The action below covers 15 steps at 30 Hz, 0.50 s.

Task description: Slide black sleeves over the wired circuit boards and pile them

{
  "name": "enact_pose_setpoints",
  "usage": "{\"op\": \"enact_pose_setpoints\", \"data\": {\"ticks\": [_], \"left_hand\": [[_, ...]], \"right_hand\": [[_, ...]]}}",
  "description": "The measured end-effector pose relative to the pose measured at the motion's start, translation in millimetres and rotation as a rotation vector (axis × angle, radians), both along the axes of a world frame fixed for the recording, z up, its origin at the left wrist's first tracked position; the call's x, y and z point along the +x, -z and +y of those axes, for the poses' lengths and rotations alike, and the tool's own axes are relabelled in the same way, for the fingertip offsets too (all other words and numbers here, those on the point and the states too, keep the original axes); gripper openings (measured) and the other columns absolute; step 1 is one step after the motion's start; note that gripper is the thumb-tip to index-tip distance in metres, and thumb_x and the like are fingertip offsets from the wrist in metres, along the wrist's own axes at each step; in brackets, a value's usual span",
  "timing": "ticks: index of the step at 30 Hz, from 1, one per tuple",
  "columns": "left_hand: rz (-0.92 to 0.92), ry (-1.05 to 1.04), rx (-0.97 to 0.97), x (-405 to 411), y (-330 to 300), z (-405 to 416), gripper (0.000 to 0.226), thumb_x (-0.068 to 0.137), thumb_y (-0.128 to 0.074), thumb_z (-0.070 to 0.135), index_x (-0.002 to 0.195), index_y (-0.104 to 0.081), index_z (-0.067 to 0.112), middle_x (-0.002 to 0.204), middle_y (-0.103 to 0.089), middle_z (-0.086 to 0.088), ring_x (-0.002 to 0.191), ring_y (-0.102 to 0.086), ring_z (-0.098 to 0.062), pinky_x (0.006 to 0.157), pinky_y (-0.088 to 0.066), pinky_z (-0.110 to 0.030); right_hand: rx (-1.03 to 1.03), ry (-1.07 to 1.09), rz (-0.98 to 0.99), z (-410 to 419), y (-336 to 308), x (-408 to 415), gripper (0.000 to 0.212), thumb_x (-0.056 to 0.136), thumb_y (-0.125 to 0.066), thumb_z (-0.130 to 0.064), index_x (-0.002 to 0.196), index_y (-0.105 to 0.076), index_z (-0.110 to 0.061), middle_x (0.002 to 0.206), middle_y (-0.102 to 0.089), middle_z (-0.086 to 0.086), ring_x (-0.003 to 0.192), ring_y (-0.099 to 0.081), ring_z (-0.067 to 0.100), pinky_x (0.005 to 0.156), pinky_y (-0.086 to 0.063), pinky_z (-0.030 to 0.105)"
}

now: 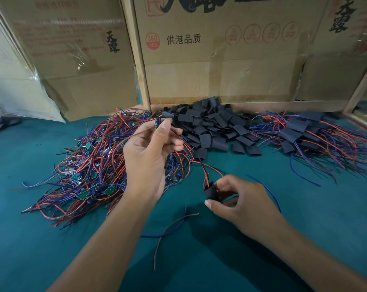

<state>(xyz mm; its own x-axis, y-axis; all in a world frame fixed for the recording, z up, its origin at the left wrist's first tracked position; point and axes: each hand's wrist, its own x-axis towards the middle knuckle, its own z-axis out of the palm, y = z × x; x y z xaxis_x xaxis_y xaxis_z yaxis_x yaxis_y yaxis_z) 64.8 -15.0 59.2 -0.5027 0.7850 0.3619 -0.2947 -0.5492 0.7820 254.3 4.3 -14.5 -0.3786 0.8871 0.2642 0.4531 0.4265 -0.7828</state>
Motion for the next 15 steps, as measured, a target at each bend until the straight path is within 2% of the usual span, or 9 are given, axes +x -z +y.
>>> {"op": "enact_pose_setpoints", "data": {"ticks": [3, 7, 9, 11, 13, 15], "left_hand": [[0.019, 0.017, -0.008, 1, 2, 0, 0.015, 0.095, -0.061, 0.01, 0.101, -0.056, -0.003, 0.08, -0.067, -0.02, 0.059, -0.059, -0.022, 0.059, -0.052, -0.028], [-0.002, 0.047, -0.012, 4, 3, 1, 0.035, 0.089, -0.063, 0.014, 0.111, -0.054, -0.012, 0.079, -0.067, -0.02, 0.058, -0.058, -0.02, 0.058, -0.052, -0.026], [0.007, 0.068, -0.021, 4, 5, 2, 0.034, 0.086, -0.065, 0.017, 0.109, -0.054, -0.006, 0.078, -0.068, -0.019, 0.057, -0.059, -0.019, 0.057, -0.052, -0.025], [0.02, 0.105, -0.042, 5, 7, 2, 0.041, 0.084, -0.066, 0.018, 0.111, -0.053, -0.01, 0.078, -0.067, -0.019, 0.058, -0.059, -0.02, 0.057, -0.052, -0.025], [0.048, 0.138, -0.072, 7, 10, 2, 0.053, 0.083, -0.067, 0.019, 0.113, -0.049, -0.02, 0.081, -0.062, -0.024, 0.058, -0.059, -0.021, 0.056, -0.052, -0.025], [0.078, 0.154, -0.096, 9, 13, 2, 0.05, 0.083, -0.068, 0.02, 0.11, -0.051, -0.017, 0.085, -0.058, -0.028, 0.059, -0.059, -0.022, 0.056, -0.051, -0.026]], "right_hand": [[-0.026, 0.015, 0.018, -1, -3, 0, 0.026, 0.072, -0.084, -0.033, 0.092, -0.069, -0.025, 0.086, -0.072, -0.011, 0.068, -0.068, 0.0, 0.07, -0.053, 0.013], [-0.027, 0.009, 0.029, -4, -7, 0, 0.023, 0.073, -0.083, -0.031, 0.09, -0.069, -0.027, 0.086, -0.071, -0.015, 0.072, -0.068, -0.002, 0.074, -0.055, 0.02], [0.012, 0.008, 0.029, -4, -8, -1, 0.022, 0.073, -0.083, -0.027, 0.089, -0.068, -0.026, 0.084, -0.07, -0.017, 0.078, -0.066, -0.004, 0.073, -0.053, 0.015], [0.061, 0.018, 0.014, -4, -10, 0, 0.024, 0.073, -0.083, -0.026, 0.092, -0.069, -0.022, 0.086, -0.069, -0.017, 0.085, -0.063, -0.004, 0.073, -0.049, 0.008], [0.089, 0.016, -0.008, -3, -11, 1, 0.026, 0.074, -0.082, -0.025, 0.096, -0.069, -0.02, 0.09, -0.069, -0.015, 0.089, -0.062, -0.002, 0.076, -0.048, 0.009], [0.108, 0.008, -0.023, -3, -13, 3, 0.026, 0.075, -0.081, -0.026, 0.097, -0.068, -0.021, 0.092, -0.069, -0.015, 0.09, -0.062, -0.002, 0.079, -0.048, 0.011]]}}
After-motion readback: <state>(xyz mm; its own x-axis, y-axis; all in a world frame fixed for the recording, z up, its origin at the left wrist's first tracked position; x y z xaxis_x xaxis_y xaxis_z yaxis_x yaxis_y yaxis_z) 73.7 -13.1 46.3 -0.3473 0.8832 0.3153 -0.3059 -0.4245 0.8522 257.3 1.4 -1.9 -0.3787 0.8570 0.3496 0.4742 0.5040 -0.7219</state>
